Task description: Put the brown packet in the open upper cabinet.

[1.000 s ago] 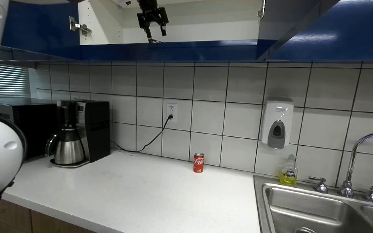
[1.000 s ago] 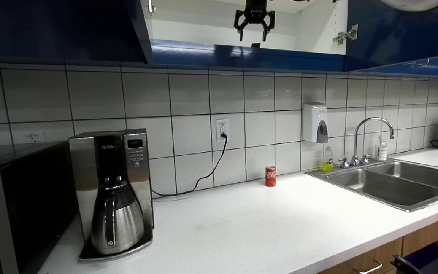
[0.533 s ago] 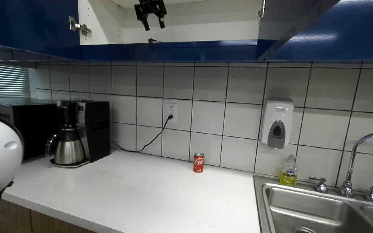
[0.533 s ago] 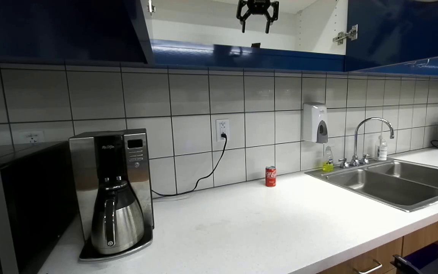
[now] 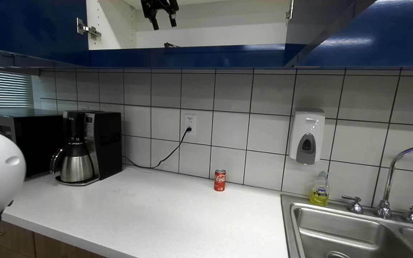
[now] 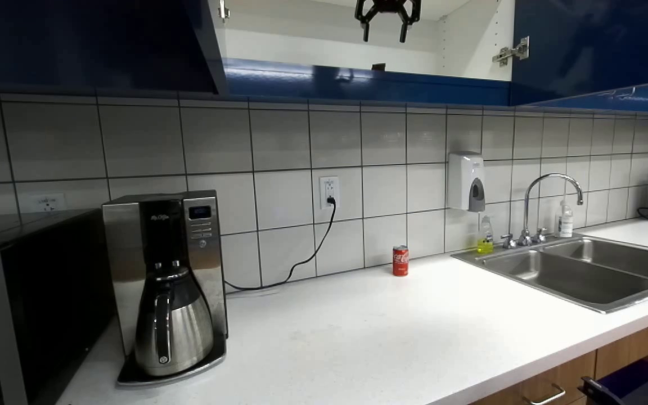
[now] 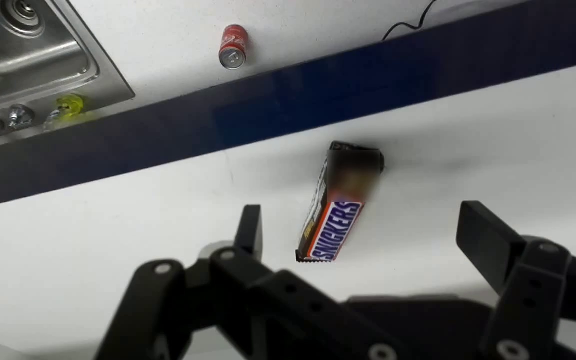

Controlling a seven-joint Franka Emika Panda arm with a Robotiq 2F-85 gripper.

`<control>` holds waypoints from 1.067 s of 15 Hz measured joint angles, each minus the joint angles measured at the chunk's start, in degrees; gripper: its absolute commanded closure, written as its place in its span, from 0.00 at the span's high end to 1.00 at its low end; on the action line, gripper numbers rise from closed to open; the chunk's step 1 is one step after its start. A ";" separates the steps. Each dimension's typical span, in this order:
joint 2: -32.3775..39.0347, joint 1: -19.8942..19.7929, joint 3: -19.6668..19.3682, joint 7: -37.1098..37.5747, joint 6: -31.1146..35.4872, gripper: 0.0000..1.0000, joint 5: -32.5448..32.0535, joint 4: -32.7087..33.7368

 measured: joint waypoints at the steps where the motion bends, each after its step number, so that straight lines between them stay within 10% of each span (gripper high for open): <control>1: -1.59 0.03 0.00 -0.03 0.45 1.00 0.17 -2.19; 16: -30.98 -0.01 -0.98 -7.52 7.19 1.00 5.91 -44.01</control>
